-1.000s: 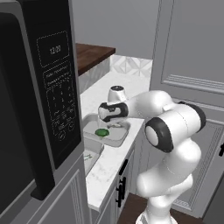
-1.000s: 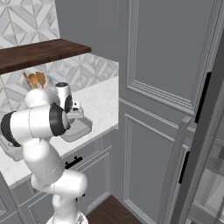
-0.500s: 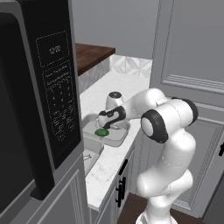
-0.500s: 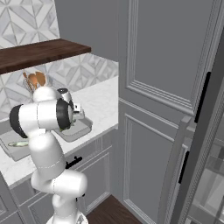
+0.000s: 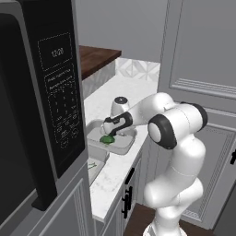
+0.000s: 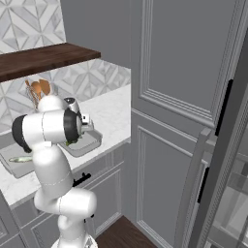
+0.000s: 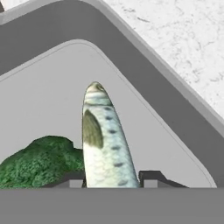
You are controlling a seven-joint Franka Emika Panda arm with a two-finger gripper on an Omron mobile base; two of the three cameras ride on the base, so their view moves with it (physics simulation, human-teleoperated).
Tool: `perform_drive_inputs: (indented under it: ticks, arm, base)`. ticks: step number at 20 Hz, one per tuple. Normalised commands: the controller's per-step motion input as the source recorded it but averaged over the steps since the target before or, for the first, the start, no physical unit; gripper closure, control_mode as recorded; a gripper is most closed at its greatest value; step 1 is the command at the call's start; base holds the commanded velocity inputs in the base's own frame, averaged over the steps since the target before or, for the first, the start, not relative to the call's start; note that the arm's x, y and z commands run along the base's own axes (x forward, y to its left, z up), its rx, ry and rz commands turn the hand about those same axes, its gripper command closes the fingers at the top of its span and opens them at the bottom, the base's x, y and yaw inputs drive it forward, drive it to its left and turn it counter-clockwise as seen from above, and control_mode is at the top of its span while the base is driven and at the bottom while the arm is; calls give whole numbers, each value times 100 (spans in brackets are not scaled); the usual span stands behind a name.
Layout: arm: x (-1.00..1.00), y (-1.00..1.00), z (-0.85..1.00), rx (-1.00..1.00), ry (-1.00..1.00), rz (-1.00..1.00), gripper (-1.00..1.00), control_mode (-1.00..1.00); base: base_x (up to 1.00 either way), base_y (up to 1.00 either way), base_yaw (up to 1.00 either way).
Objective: Place one broccoli and one fish in each tupperware on the nearby counter, to pack two identical lunches.
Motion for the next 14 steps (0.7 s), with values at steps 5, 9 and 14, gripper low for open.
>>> perform_drive_inputs:
  ticks: [5,9,14]
  arm:
    - [0,0,2,0,0,0,-100,-100]
    - [0,0,10,0,0,0,-100,-100]
    - [-20,-8,84,0,7,0,-100,-100]
  base:
    - [0,0,0]
    - [0,0,0]
    - [0,0,0]
